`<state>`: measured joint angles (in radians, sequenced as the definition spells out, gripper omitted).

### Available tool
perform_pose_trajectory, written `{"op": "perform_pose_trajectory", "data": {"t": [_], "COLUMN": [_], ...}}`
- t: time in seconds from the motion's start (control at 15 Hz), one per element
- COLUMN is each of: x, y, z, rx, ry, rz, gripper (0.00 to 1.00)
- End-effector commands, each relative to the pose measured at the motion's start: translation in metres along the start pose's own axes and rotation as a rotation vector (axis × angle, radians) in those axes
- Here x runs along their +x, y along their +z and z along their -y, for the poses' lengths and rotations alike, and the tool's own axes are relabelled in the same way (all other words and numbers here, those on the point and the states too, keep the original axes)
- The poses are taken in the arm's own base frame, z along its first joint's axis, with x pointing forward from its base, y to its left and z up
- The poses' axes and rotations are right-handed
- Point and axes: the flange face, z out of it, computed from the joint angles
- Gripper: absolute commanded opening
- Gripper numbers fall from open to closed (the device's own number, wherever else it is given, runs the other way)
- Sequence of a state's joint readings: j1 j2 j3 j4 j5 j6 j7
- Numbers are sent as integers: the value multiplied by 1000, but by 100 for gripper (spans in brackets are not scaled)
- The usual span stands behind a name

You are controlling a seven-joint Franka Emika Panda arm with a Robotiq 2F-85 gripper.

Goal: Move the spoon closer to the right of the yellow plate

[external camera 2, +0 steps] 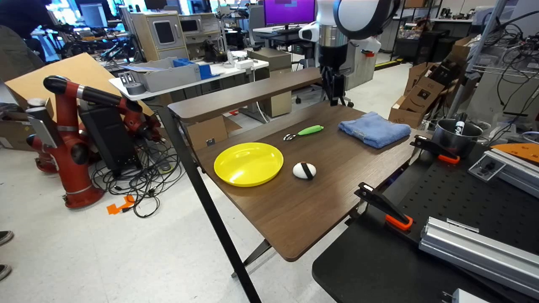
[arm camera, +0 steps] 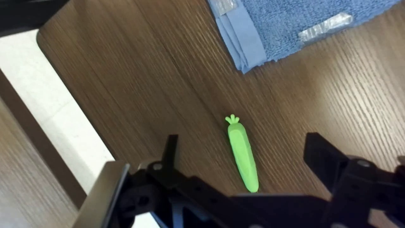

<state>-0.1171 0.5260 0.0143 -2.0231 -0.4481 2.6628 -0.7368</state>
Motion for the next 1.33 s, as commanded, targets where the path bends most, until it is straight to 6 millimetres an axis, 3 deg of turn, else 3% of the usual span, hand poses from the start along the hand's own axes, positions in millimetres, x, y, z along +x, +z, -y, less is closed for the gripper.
{"op": "perform_pose_trajectory", "data": {"t": [0.0,0.47,1.07,1.13,1.2,1.27], "x": [13,38,67,69,72,74], "y": [23,59,96,99,102,105], "z": [-4,-6,-2,-2,-2,-2], "rx": [28,65,138,147,152,156], "ry": [-180,-376,-482,-485,-493,-498], "rz": [22,43,91,98,102,107], "gripper": [100,100,100,75,74,65]}}
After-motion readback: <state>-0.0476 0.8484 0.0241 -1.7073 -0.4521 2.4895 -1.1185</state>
